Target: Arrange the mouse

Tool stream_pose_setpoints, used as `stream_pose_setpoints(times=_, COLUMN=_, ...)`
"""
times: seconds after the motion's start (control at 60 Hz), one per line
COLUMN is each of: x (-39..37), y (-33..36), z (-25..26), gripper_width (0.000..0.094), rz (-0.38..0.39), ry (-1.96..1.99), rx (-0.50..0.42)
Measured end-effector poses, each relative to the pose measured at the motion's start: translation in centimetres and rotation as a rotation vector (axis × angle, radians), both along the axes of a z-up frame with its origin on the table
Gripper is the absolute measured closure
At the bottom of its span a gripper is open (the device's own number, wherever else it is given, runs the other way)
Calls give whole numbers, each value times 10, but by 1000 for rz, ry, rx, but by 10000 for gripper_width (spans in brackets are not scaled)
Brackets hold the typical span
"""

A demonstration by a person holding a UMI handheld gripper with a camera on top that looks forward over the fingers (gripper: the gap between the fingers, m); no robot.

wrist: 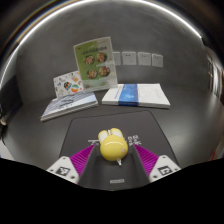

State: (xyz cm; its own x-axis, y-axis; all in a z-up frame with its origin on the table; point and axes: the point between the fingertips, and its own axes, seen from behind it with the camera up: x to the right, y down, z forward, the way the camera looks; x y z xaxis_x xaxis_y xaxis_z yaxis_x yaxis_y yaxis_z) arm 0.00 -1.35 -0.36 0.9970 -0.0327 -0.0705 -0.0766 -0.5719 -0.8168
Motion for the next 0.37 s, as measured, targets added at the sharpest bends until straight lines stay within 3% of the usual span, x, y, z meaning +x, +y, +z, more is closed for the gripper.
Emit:
stream_pose_setpoints(times=0.033, x=2, y=-5, z=5, gripper_width=48, rz=-7, ry=19, rx=9)
stream_pose_setpoints(times=0.05, x=4, y=-8, z=9, gripper_width=86, rz=-11, ry=28, rx=16)
stream_pose_setpoints(times=0.217, x=36, y=-58, z=22, gripper_width=102, rz=-39, ry=70, rx=13)
stream_pose_setpoints(times=0.367, x=95, y=-117, z=13, gripper_width=105, rz=-136, ry=-5, rx=-12)
